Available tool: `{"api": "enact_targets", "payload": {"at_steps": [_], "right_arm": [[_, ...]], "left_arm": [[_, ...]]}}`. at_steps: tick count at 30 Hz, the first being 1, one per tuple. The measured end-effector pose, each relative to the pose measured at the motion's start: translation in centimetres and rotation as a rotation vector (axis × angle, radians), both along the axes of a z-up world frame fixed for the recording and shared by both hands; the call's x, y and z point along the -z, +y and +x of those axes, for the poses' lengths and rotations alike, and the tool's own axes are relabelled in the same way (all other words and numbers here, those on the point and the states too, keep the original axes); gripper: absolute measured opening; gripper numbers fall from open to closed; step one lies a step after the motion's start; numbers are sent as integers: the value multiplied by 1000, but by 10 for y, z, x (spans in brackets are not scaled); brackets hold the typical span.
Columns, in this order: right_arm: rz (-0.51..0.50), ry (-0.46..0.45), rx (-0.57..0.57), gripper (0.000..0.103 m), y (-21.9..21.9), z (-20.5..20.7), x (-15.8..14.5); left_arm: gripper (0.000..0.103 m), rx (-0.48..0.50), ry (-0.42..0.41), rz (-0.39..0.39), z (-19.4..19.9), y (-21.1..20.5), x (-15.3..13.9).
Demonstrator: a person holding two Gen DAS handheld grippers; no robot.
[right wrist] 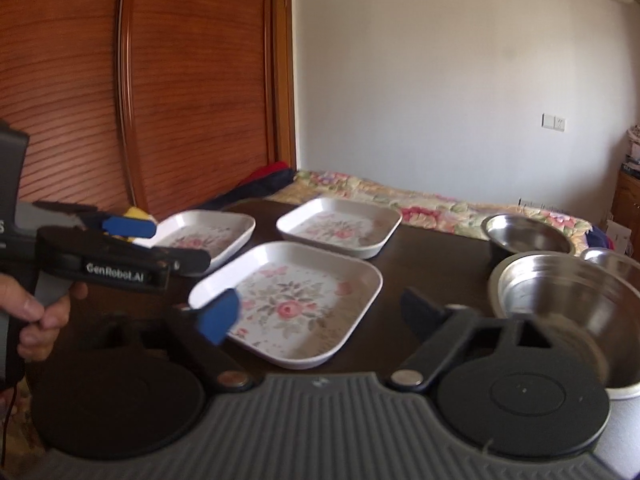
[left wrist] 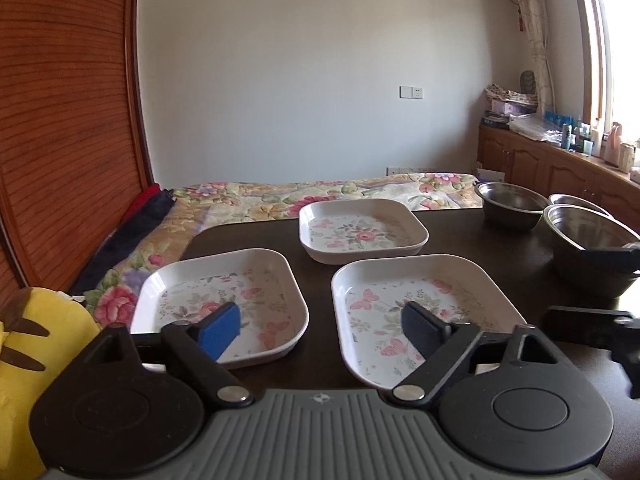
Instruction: Organize plates and bowls
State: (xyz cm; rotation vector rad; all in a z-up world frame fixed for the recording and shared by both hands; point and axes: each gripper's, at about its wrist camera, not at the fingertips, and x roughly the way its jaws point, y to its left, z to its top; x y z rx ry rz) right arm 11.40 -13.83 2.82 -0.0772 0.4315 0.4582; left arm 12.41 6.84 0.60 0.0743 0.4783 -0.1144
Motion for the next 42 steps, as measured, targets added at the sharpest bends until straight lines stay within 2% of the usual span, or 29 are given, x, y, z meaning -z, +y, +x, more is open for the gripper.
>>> {"api": "enact_targets", "payload": {"at_steps": [4,8,10,15,22,32,37,42], "right_arm": [[-18,30,-17,78,3,13,6],[-3,85,-27,62,2,27,11],[-5,102,-30,59,3,32,14],[-13,128,-40,51,6,37,18],[-31,148,-24,40,5,46,20],[-39,174,-22,36,3,54,24],[-45,172,-16,29,1,58,24],[-38,186,-17,28,0,60,27]], "left_arm": [[68,24,22,-27,9,3,4],[56,47,51,-59,16,4,11],[47,55,68,-74,18,4,14],[35,74,91,-83,22,2,17],[30,77,120,-78,27,1,19],[26,88,147,-67,31,-5,25],[25,85,153,-60,31,-5,26],[24,85,162,-52,34,-7,28]]}}
